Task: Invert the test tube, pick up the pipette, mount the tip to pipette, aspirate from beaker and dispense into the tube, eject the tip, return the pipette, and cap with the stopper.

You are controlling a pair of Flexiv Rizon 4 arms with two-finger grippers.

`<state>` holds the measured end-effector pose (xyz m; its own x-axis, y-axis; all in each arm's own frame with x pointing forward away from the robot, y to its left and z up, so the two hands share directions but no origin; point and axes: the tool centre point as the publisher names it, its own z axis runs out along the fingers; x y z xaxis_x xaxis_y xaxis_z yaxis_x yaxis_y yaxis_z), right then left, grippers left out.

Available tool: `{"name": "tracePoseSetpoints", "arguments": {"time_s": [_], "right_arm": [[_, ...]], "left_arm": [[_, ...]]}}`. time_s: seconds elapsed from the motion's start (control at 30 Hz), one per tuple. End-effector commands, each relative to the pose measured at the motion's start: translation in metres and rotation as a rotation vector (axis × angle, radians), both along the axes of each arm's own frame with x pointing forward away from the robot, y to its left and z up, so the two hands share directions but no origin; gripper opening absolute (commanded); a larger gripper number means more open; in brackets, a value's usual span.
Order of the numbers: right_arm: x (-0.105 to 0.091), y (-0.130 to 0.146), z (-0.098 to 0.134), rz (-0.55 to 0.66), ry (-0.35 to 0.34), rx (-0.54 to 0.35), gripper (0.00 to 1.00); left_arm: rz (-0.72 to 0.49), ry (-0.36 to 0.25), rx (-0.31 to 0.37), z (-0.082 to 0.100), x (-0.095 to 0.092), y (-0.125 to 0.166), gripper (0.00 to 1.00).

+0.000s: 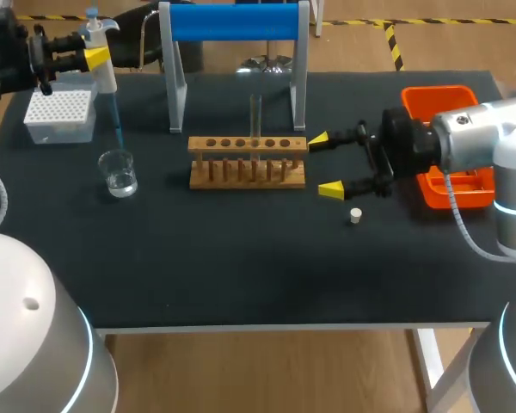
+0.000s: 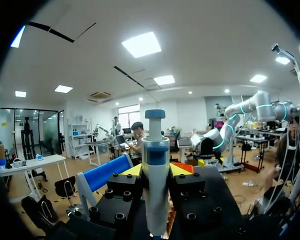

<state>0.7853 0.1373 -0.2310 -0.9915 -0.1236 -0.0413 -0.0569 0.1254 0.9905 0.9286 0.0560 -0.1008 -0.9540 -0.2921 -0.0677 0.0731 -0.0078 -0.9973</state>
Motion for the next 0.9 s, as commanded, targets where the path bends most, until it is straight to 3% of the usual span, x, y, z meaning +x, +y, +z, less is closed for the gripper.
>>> {"name": "tracePoseSetpoints", "arguments": {"time_s": [0.03, 0.9], "right_arm": [[-0.001, -0.001, 0.001, -0.001, 0.000, -0.002, 1.00], [-0.001, -0.001, 0.001, -0.001, 0.000, -0.002, 1.00]], "left_arm": [[-0.001, -0.002, -0.005, -0.003, 0.002, 0.005, 0.00], [0.036, 0.001, -0.018, -0.003, 0.003, 0.018, 0.00]]}}
